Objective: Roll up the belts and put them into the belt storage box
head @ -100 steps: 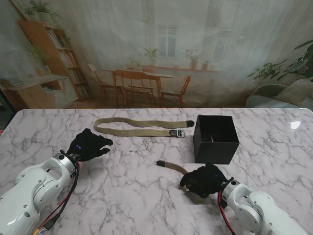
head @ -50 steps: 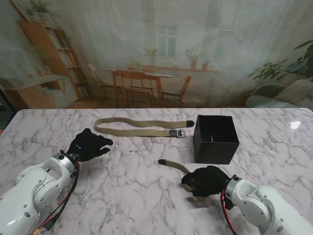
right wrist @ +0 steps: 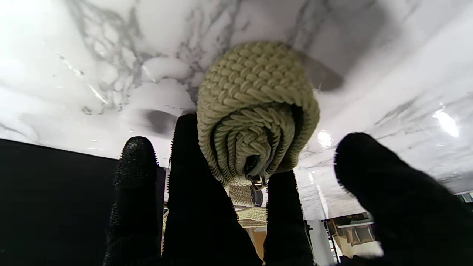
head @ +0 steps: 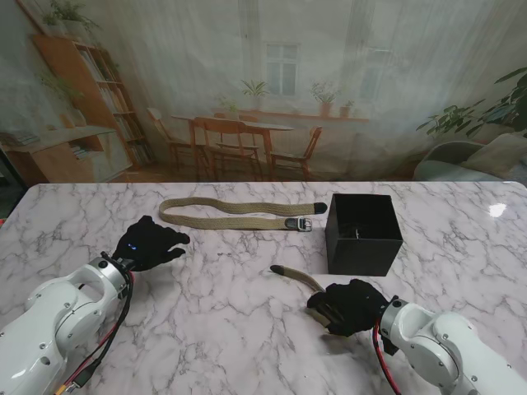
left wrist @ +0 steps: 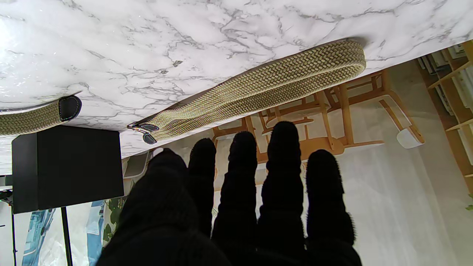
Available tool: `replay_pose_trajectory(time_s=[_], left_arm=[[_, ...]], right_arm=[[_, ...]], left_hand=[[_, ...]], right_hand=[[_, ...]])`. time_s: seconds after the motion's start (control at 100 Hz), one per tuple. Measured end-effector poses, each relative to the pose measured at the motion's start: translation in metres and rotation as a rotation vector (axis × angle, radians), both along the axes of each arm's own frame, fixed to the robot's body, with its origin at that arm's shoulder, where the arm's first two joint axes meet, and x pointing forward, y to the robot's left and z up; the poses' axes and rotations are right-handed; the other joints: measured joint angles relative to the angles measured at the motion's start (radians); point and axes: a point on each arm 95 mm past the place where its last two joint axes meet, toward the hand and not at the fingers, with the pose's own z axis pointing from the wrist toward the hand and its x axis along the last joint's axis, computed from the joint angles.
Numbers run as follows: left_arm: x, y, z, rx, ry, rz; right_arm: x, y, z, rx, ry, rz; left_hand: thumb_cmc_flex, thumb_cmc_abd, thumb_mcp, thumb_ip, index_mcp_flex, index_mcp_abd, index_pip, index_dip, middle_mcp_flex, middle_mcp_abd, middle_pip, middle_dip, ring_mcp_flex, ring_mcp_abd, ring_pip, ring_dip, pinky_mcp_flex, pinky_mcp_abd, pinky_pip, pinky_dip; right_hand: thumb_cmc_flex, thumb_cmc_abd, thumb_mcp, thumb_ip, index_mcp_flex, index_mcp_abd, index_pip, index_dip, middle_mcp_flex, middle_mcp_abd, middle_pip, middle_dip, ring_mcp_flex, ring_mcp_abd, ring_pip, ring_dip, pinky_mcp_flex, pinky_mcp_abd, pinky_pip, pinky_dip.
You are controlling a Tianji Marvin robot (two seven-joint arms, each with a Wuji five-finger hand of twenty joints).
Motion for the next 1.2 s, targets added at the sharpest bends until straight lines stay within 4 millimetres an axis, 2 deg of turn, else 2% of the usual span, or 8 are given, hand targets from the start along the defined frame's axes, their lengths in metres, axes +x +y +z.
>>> replay_pose_trajectory(time_s=[0.1,0.22,0.39,0.45,0.58,0.79,0.97,1.2], left_arm=[[0.000,0.000,0.000,-0.001,0.001,0.000],[0.000,0.000,-0.001,0.000,0.004,0.000],[0.001,-0.003,-0.002,0.010,0.020,-0.004],[0.001,-0.004,-0.002,0.013,0.026,-0.006],[0.002,-0.007,-0.002,0.009,0.035,-0.012],[0.004,-0.020,0.002,0.018,0.062,-0.062],[0.011,-0.045,0.003,0.008,0.105,-0.135],[0.027,-0.080,-0.005,0.003,0.187,-0.204]], right_arm=[[-0.002,0.000,0.000,0.008,-0.004,-0.002],[-0.002,0.001,-0.002,-0.041,-0.072,0.030],[-0.002,0.002,-0.007,-0.028,-0.098,0.039],[-0.001,0.003,-0.008,-0.023,-0.104,0.037],[-0.001,0.004,-0.011,-0.011,-0.145,0.040],[0.000,0.005,-0.014,0.001,-0.170,0.040],[0.000,0.005,-0.018,0.024,-0.194,0.040],[0.001,0.005,-0.019,0.061,-0.184,0.065]], left_hand=[[0.000,0.000,0.000,0.000,0.000,0.000,0.000,0.000,0.000,0.000,0.000,0.000,0.000,0.000,0.000,0.000,0.000,0.000,0.000,0.000],[0.000,0.000,0.000,0.000,0.000,0.001,0.000,0.000,0.000,0.000,0.000,0.000,0.000,0.000,0.000,0.000,0.000,0.000,0.000,0.000],[-0.002,0.000,-0.001,0.000,0.000,0.002,0.000,0.000,0.000,0.000,0.000,0.000,0.000,0.000,0.000,0.000,-0.002,0.000,0.000,0.000],[-0.002,0.000,-0.001,0.000,0.002,0.002,0.000,0.000,0.000,0.000,0.000,0.000,0.000,0.000,0.000,0.000,-0.003,0.000,0.000,0.000],[-0.015,0.000,-0.012,0.000,0.017,0.003,0.004,0.000,0.000,0.001,0.000,0.000,0.000,0.001,0.000,0.000,-0.006,0.000,0.000,0.000],[-0.051,0.000,-0.010,0.000,0.018,0.003,0.004,0.000,-0.001,0.001,0.000,0.000,-0.014,0.003,0.000,-0.001,-0.021,0.001,-0.013,0.000],[-0.132,0.016,-0.013,0.000,-0.007,0.007,-0.047,-0.028,-0.150,0.025,-0.087,-0.046,-0.083,0.006,-0.053,-0.042,-0.037,0.001,-0.064,-0.024],[-0.208,0.008,-0.012,0.000,-0.137,0.015,-0.129,-0.101,-0.349,0.053,-0.191,-0.145,-0.161,0.011,-0.106,-0.086,-0.062,0.001,-0.103,-0.037]], right_hand=[[0.000,0.019,-0.100,-0.010,0.022,-0.050,0.036,0.027,-0.011,-0.027,0.063,0.024,-0.024,0.008,-0.065,0.011,-0.021,0.002,0.014,0.045],[0.012,0.022,-0.107,-0.020,0.051,-0.110,0.061,0.045,-0.011,-0.071,0.079,0.032,-0.066,-0.005,-0.170,-0.012,-0.042,0.002,0.015,0.065],[0.143,-0.074,0.070,-0.038,0.071,-0.136,0.154,0.065,-0.008,-0.073,0.128,0.064,-0.040,-0.020,-0.174,-0.011,-0.012,-0.008,0.024,0.106],[0.184,-0.103,0.108,-0.076,0.099,-0.162,0.209,0.053,0.023,-0.074,0.168,0.083,-0.011,-0.030,-0.172,0.002,0.016,-0.033,0.036,0.109],[0.253,-0.169,0.132,-0.145,0.134,-0.221,0.328,0.014,0.079,-0.088,0.232,0.125,0.054,-0.037,-0.123,0.038,0.073,-0.084,0.079,0.111],[0.253,-0.210,0.137,-0.158,0.164,-0.294,0.403,0.005,0.137,-0.111,0.274,0.182,0.095,-0.042,-0.055,0.073,0.107,-0.094,0.109,0.120],[0.280,-0.210,0.135,-0.180,0.185,-0.346,0.417,0.040,0.187,-0.131,0.281,0.222,0.118,-0.042,-0.029,0.097,0.118,-0.096,0.128,0.122],[0.336,-0.211,0.113,-0.240,0.226,-0.370,0.417,0.080,0.224,-0.134,0.258,0.243,0.127,-0.019,-0.028,0.132,0.119,-0.105,0.129,0.122]])
